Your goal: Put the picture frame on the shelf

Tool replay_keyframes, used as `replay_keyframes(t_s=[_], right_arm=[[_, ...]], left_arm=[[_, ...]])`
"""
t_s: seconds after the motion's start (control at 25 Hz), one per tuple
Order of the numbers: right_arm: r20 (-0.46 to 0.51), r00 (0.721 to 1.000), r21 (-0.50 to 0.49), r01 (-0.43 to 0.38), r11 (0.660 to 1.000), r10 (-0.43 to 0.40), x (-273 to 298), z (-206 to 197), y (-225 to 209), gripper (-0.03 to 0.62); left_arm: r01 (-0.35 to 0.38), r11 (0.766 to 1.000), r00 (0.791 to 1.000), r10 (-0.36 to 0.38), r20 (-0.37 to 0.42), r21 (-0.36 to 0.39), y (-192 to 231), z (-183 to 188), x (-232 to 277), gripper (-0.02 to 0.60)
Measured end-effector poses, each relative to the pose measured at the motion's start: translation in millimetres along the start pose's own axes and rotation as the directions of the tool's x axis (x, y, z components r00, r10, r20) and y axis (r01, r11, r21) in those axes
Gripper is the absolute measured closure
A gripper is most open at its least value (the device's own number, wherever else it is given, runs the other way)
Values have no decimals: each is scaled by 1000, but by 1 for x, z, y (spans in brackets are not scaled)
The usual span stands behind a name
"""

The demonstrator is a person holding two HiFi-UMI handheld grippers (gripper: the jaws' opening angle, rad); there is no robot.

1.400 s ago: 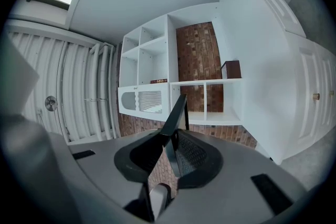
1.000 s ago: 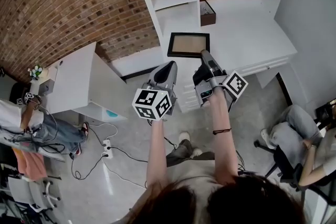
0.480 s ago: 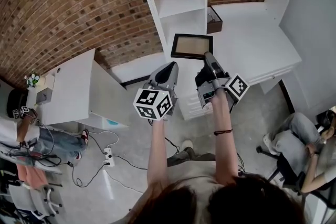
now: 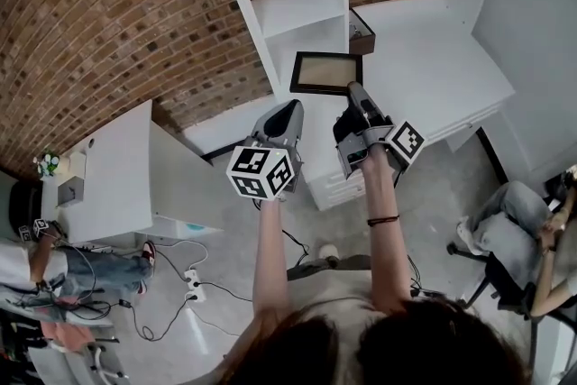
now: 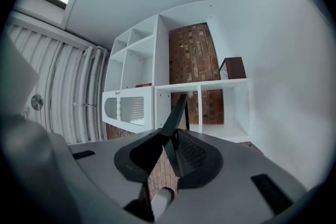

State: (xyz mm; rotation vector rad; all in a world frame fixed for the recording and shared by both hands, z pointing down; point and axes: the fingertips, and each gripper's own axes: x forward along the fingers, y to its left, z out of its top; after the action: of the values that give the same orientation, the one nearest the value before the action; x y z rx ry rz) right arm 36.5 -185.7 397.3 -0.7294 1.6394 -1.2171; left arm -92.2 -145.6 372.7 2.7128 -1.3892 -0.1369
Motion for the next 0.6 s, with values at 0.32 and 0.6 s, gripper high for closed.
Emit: replay_keyframes(t_s=[0.32, 0.6], right_arm=[[28, 999, -12, -24, 1000, 25, 17, 2, 4, 520], [27, 999, -13, -39, 999, 39, 25, 3, 3, 520]], left_arm=[[35, 999, 999, -35, 0, 4, 12, 4, 13, 571], [29, 1000, 1000, -30, -2, -11, 20, 2, 16, 571]])
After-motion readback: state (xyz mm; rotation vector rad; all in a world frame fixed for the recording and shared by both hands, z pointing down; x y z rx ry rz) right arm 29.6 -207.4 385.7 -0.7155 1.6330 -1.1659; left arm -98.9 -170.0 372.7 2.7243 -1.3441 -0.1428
